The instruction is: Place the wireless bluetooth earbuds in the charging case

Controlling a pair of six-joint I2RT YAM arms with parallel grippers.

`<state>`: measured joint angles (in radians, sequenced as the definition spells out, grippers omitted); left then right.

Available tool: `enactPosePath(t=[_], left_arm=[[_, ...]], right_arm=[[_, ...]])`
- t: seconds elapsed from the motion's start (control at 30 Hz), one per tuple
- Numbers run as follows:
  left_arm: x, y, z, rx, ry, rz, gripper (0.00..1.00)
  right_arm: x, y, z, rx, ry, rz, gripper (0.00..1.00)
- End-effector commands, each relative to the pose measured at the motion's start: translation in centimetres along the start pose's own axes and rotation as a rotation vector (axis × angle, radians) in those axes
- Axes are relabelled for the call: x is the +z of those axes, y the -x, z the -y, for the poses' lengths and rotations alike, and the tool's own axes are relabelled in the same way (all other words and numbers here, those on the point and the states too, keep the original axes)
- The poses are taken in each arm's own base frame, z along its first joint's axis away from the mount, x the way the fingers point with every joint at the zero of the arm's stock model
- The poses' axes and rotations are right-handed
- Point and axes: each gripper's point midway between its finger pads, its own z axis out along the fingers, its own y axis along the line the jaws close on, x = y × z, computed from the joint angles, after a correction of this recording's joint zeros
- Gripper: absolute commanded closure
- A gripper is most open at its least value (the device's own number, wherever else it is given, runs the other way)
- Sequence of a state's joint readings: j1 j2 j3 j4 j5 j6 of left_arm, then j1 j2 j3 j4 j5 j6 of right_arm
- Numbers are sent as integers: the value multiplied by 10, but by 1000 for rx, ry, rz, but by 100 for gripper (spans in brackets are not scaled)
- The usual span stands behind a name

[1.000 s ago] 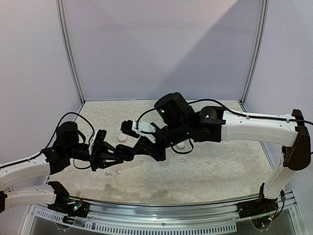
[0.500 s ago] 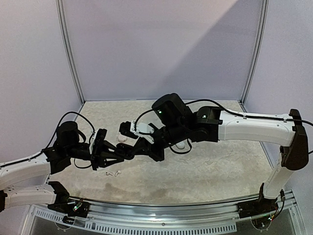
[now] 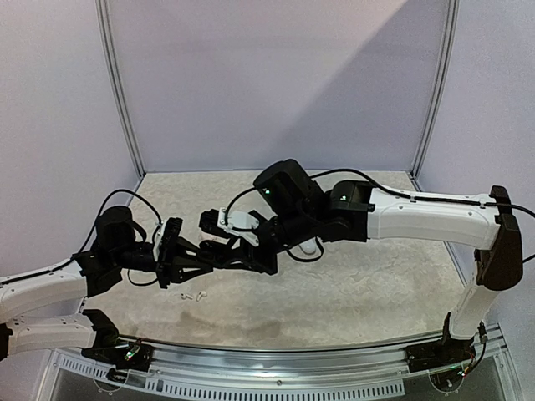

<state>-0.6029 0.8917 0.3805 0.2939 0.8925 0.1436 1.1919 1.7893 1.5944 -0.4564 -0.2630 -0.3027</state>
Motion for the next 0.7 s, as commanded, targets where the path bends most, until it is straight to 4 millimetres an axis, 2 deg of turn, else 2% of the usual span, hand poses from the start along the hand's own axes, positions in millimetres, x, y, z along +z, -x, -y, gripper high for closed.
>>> enactPosePath(t=[0.0, 0.13, 0.33, 0.47, 0.53, 0.6, 0.67], left_arm=[[2, 9, 5, 38, -24, 24, 100], [1, 4, 5, 9, -14, 4, 100], [1, 0, 3, -21, 4, -6, 100], [1, -1, 3, -21, 3, -7, 100], [1, -1, 3, -20, 3, -6, 100], [1, -2, 3, -16, 2, -5, 100], [1, -1, 3, -15, 5, -4, 100]], right_arm=[[2, -2, 6, 9, -35, -24, 70], [-11, 9, 10, 13, -68, 5, 68], [-54, 43, 17, 23, -118, 134, 67], [-72, 56, 13, 43, -81, 202, 67], [-73, 59, 15, 68, -80, 226, 66], [-72, 57, 28, 117, -134, 232, 66], [-61, 48, 42, 176, -188, 198, 68]])
